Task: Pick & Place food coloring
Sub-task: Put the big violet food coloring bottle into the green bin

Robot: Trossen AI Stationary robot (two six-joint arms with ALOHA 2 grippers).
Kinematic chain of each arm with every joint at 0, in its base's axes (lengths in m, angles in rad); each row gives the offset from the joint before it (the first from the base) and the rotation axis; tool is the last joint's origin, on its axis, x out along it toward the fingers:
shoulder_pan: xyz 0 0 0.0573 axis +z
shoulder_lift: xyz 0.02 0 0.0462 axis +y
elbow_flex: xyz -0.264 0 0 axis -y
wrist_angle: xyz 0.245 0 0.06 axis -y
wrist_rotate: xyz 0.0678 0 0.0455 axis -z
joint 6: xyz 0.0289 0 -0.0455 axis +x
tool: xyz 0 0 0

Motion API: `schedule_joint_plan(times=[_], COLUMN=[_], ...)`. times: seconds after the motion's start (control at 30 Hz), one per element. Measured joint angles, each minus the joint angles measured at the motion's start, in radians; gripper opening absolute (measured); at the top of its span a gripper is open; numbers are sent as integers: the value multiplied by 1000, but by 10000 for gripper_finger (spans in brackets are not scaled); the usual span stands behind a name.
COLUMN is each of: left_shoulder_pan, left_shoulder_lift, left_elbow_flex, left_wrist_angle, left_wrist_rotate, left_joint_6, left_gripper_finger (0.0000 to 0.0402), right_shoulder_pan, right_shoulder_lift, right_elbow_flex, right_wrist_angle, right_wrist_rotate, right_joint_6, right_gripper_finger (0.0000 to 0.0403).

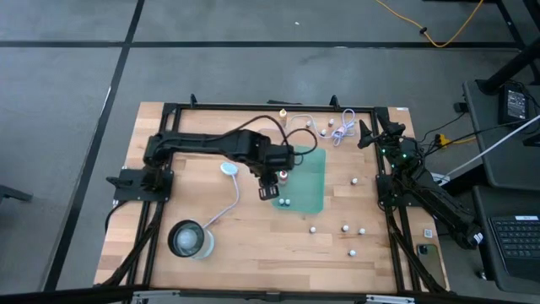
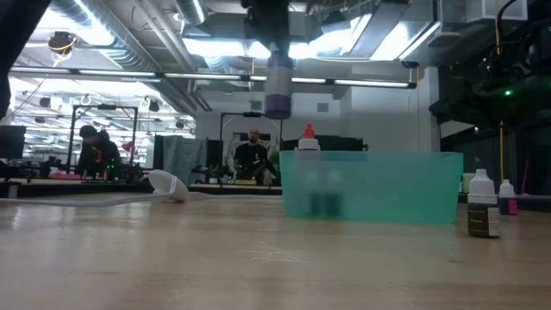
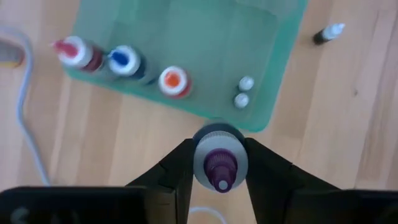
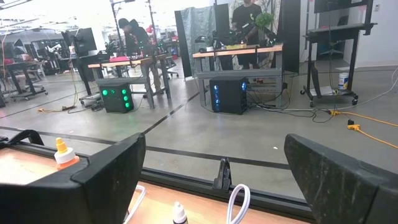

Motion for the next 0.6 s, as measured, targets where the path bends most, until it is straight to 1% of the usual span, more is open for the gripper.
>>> schedule_joint_plan(times=[0.23,0.47,0.6], left_shoulder_pan=[-9,-9,-9], left_shoulder_lift=[103,165,196], left_elbow_flex=[99,104,104], left_wrist_angle=[2,16,53], left_wrist_rotate=[3,-3,-8], left_joint_6=[24,39,59], left_gripper_finger=[114,114,114], right_shoulder_pan=[0,0,0], right_shoulder_lift=[0,0,0], right_elbow_flex=[0,0,0], right_wrist_angle=[0,0,0], right_wrist_rotate=[0,0,0], right_joint_6=[0,0,0], right_gripper_finger=[384,384,384])
